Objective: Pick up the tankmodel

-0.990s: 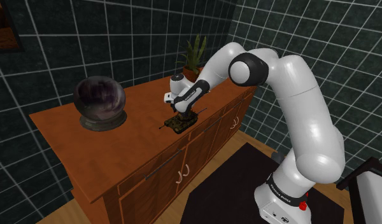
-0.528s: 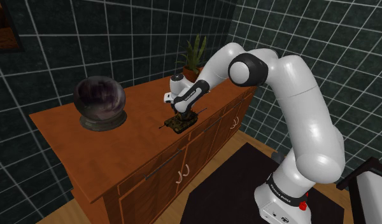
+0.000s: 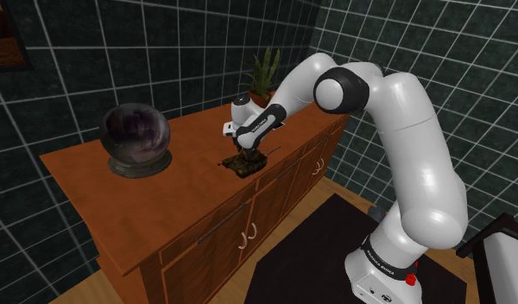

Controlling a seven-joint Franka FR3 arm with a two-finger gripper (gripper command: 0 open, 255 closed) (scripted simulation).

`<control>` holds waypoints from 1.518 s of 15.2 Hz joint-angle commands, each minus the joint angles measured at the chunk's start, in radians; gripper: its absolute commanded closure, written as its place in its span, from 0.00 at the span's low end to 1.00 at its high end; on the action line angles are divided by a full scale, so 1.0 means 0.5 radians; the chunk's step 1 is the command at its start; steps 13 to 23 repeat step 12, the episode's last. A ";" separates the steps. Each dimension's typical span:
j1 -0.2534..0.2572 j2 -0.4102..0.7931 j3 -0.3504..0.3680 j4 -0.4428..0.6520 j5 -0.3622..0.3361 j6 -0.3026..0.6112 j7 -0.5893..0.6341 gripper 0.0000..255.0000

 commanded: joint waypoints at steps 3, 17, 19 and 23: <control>0.000 -0.090 0.008 -0.024 0.008 -0.058 -0.026 1.00; -0.004 -0.238 0.021 -0.056 0.026 -0.170 -0.076 1.00; -0.004 -0.238 0.021 -0.056 0.026 -0.170 -0.076 1.00; -0.004 -0.238 0.021 -0.056 0.026 -0.170 -0.076 1.00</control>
